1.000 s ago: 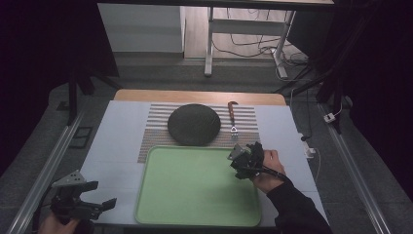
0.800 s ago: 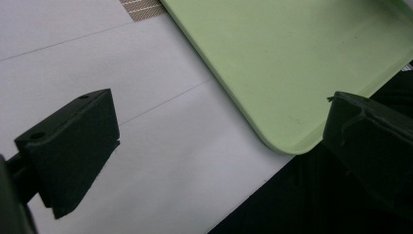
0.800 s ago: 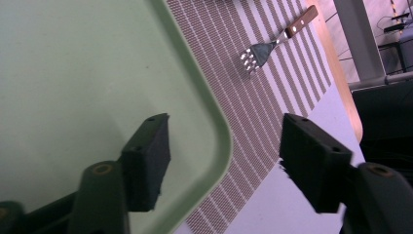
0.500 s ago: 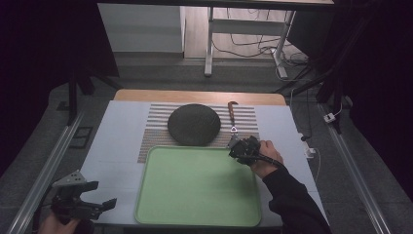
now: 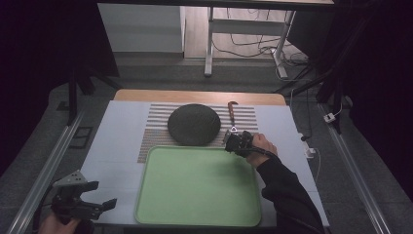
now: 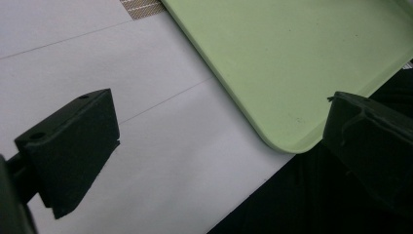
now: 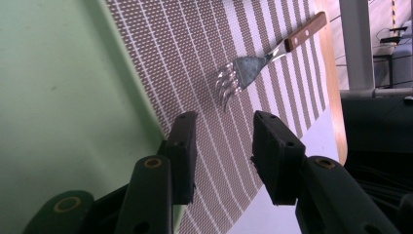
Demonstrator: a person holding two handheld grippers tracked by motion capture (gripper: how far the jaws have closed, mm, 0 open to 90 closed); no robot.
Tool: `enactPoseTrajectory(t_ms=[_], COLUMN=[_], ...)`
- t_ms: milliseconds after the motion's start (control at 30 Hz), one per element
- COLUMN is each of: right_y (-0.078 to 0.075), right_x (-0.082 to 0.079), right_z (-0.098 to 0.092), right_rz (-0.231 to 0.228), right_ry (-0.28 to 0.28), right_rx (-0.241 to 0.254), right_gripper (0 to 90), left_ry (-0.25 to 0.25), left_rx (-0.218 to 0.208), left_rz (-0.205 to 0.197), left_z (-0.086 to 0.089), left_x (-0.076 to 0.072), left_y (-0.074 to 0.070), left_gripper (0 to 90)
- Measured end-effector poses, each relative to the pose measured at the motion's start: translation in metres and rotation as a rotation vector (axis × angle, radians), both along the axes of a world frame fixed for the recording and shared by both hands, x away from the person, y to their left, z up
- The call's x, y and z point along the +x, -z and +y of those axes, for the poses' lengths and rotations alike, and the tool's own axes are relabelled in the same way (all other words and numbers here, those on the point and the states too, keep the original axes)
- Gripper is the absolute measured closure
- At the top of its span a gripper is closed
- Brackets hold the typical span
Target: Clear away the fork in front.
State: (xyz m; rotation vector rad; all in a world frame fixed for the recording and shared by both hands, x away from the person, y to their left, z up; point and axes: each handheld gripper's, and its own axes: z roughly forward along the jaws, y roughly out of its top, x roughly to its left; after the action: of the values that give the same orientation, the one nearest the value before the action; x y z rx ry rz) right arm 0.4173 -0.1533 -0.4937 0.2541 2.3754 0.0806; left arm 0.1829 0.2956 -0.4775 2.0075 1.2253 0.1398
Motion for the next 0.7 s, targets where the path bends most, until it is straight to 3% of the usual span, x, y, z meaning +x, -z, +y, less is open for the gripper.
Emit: enactPoseTrajectory(t_ms=[67, 133, 200, 333, 400, 433, 500, 533, 567, 600, 633, 667, 700], right_y=[0.004, 0.008, 0.011, 0.019, 0.022, 0.025, 0.029, 0.03, 0.032, 0.033, 0.033, 0.038, 0.036], right_x=[0.004, 0.006, 0.01, 0.015, 0.02, 0.02, 0.024, 0.025, 0.026, 0.027, 0.028, 0.027, 0.028], right_z=[0.003, 0.006, 0.008, 0.015, 0.017, 0.018, 0.019, 0.019, 0.019, 0.02, 0.02, 0.02, 0.021], right_rz=[0.006, -0.023, -0.002, -0.04, -0.02, -0.046, -0.056, -0.031, -0.071, -0.076, -0.053, -0.16, -0.095], right_ry=[-0.016, -0.014, -0.022, -0.036, -0.056, -0.05, -0.066, -0.069, -0.074, -0.074, -0.071, -0.085, -0.082], right_rx=[0.0, -0.023, -0.033, -0.075, -0.09, -0.108, -0.127, -0.128, -0.135, -0.149, -0.149, -0.148, -0.173], right_gripper=[62.7, 63.3, 64.0, 65.7, 66.5, 67.0, 68.2, 69.6, 70.2, 71.3, 72.2, 73.1, 74.5], left_ry=[0.001, 0.001, 0.003, 0.004, 0.003, 0.004, 0.004, 0.005, 0.005, 0.005, 0.005, 0.006, 0.006], left_rx=[0.001, 0.002, 0.002, 0.003, 0.005, 0.005, 0.006, 0.007, 0.007, 0.008, 0.008, 0.009, 0.009], left_rz=[0.001, 0.002, 0.002, 0.003, 0.003, 0.003, 0.004, 0.004, 0.005, 0.005, 0.005, 0.005, 0.005], left_z=[0.0, 0.0, 0.0, 0.0, 0.0, 0.0, -0.001, -0.001, -0.001, -0.001, -0.001, -0.001, -0.001], left_x=[0.0, 0.0, 0.0, 0.0, 0.0, 0.0, 0.0, 0.001, 0.001, 0.001, 0.001, 0.001, 0.001], left_y=[0.0, 0.0, 0.0, 0.0, 0.0, 0.0, 0.0, 0.0, 0.0, 0.0, 0.0, 0.0, 0.0], left_gripper=[0.1, 0.0, 0.1, 0.0, 0.0, 0.0, 0.0, 0.1, 0.0, 0.0, 0.0, 0.1, 0.0])
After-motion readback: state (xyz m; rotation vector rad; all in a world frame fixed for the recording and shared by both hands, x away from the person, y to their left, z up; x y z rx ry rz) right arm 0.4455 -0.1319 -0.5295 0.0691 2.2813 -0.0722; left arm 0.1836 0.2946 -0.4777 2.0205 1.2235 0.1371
